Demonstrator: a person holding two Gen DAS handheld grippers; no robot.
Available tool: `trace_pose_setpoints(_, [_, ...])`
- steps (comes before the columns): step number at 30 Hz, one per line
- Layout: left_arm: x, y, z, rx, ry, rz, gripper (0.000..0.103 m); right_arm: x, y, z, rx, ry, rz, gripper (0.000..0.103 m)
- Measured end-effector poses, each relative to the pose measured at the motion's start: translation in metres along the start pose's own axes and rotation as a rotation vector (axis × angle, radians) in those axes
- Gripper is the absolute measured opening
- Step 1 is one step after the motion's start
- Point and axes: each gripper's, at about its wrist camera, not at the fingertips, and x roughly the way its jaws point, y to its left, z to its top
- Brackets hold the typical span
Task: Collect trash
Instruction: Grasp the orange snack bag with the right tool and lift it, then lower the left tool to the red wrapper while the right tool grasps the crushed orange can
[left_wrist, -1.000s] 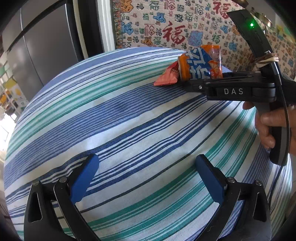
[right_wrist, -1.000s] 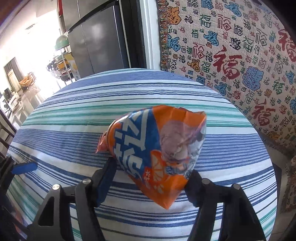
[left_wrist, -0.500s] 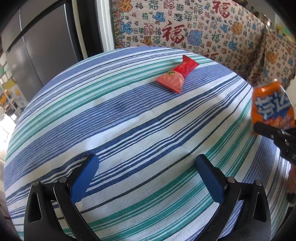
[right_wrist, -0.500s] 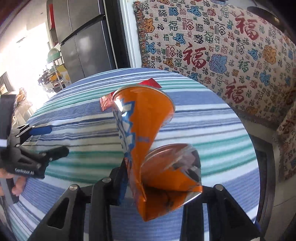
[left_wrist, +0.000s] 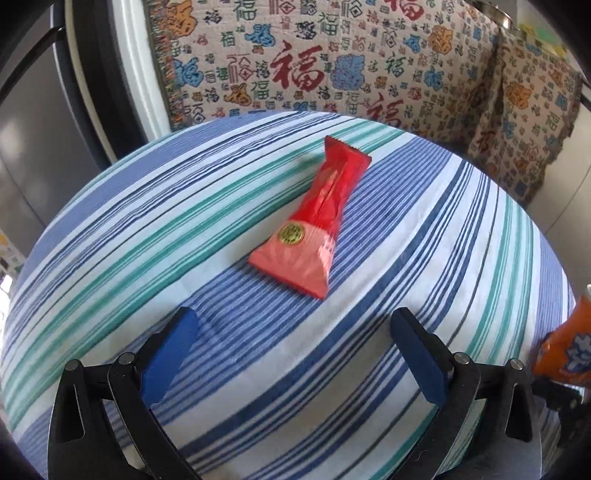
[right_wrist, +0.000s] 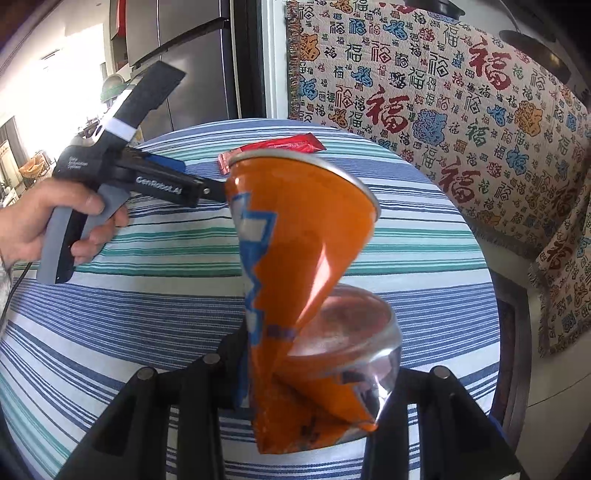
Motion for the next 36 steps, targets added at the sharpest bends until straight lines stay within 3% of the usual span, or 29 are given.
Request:
trace_pose_setpoints(6, [0.019, -0.008, 0.027, 0.024, -0.005, -0.012, 0.101, 0.003, 0.002, -0.001, 0.004, -0.002, -0.001, 0.039])
trace_pose_setpoints(7, [0.018, -0.01, 0.029, 0.034, -0.016, -0.022, 0.089, 0.002, 0.002, -0.002, 0.004, -0.002, -0.001, 0.038])
trace_pose_setpoints(8, [0.016, -0.012, 0.029, 0.046, -0.032, -0.037, 0.067, 0.003, 0.003, -0.002, 0.005, -0.003, -0.001, 0.038])
trace_pose_setpoints(9, [0.013, -0.014, 0.029, 0.061, -0.047, -0.044, 0.053, 0.003, 0.003, -0.002, 0.006, -0.003, 0.001, 0.038])
trace_pose_setpoints(10, [0.009, -0.017, 0.027, 0.077, -0.056, -0.048, 0.032, 0.003, 0.002, -0.003, 0.009, -0.004, 0.003, 0.038])
trace_pose_setpoints(14, [-0.007, -0.017, 0.007, 0.081, -0.057, -0.011, 0.03, 0.004, 0.001, -0.004, 0.027, -0.008, 0.007, 0.036])
trace_pose_setpoints(18, [-0.042, -0.009, -0.037, 0.026, -0.025, 0.04, 0.03, -0.001, 0.004, -0.012, 0.056, -0.004, 0.025, 0.037])
trace_pose_setpoints(22, [-0.077, -0.004, -0.081, -0.037, 0.023, 0.038, 0.031, -0.011, 0.008, -0.023, 0.054, -0.002, 0.02, 0.039])
trace_pose_setpoints(24, [-0.089, -0.005, -0.099, -0.066, 0.026, 0.038, 0.035, -0.015, 0.011, -0.029, 0.046, 0.001, 0.011, 0.049])
trace_pose_setpoints(25, [-0.094, -0.006, -0.106, -0.073, 0.015, 0.044, 0.039, -0.015, 0.011, -0.029, 0.046, 0.001, 0.011, 0.066])
trace_pose_setpoints(26, [-0.096, -0.007, -0.111, -0.076, 0.002, 0.05, 0.051, -0.016, 0.012, -0.031, 0.043, 0.006, 0.005, 0.08])
trace_pose_setpoints(29, [-0.095, -0.006, -0.115, -0.098, -0.023, 0.121, 0.086, -0.017, 0.016, -0.037, 0.034, -0.005, -0.034, 0.082])
trace_pose_setpoints(32, [-0.087, 0.007, -0.112, -0.158, -0.008, 0.1, 0.099, -0.016, 0.014, -0.037, 0.036, -0.003, -0.026, 0.085])
trace_pose_setpoints(36, [-0.082, 0.006, -0.109, -0.141, 0.006, 0.1, 0.103, -0.014, 0.012, -0.035, 0.028, 0.004, -0.018, 0.087])
